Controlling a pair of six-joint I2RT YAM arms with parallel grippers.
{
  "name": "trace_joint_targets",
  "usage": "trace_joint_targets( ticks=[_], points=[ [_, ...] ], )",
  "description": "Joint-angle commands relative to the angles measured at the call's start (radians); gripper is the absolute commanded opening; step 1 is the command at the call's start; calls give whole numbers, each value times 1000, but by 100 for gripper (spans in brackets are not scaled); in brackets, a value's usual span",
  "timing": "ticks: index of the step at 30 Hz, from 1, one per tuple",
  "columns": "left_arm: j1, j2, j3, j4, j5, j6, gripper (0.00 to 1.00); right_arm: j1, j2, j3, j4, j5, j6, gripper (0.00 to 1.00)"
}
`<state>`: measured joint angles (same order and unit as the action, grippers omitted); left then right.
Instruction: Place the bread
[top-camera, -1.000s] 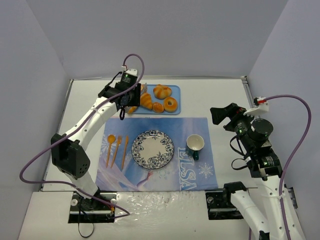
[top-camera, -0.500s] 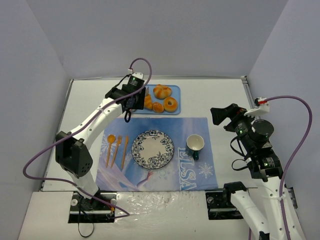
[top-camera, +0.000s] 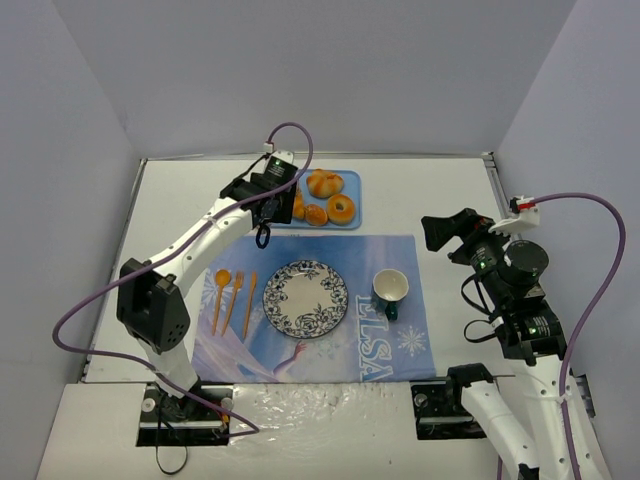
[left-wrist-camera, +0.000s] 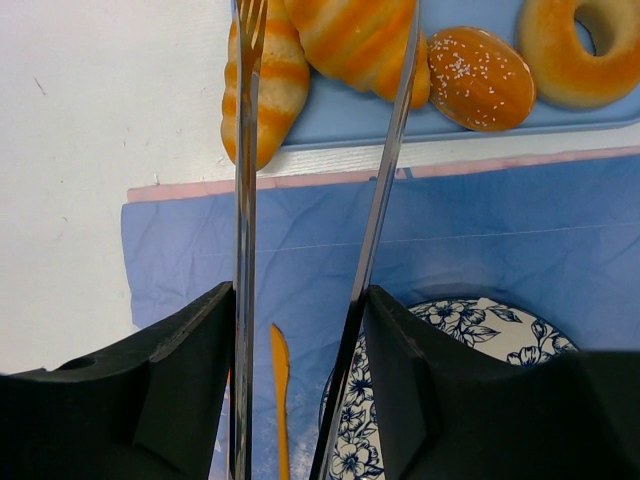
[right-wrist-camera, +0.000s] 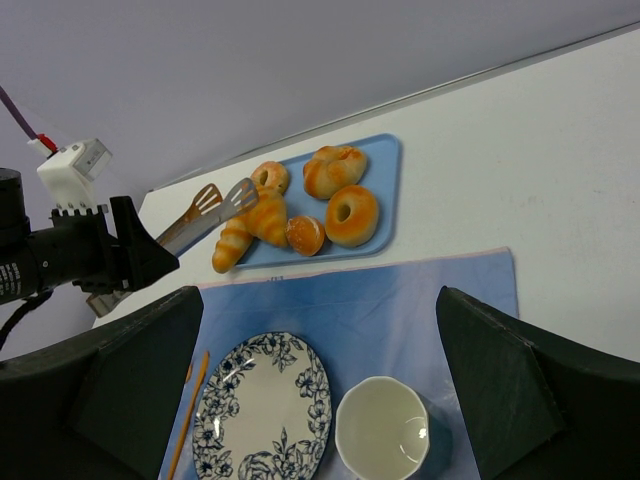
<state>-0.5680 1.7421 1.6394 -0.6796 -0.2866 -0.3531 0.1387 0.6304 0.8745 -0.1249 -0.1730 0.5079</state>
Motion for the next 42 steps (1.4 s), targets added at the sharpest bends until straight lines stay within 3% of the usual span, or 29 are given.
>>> trace_joint_targets(
  ticks=[1,25,29,36,42],
  points=[
    [-16,-5,8,34,-46,-12,47,0,-6,0,64,9,0,100],
    [-61,66,11,32,-112,-46,47,1,-26,0,45,15,-9,100],
    [-61,65,12,35,-111,-46,37,1,-26,0,44,17,-8,100],
    [-62,46,20,29,-118,-44,12,1,-26,-3,44,18,-9,100],
    [-64,17,41,18,-125,-35,1,1,-24,-3,44,18,-9,100]
  ],
)
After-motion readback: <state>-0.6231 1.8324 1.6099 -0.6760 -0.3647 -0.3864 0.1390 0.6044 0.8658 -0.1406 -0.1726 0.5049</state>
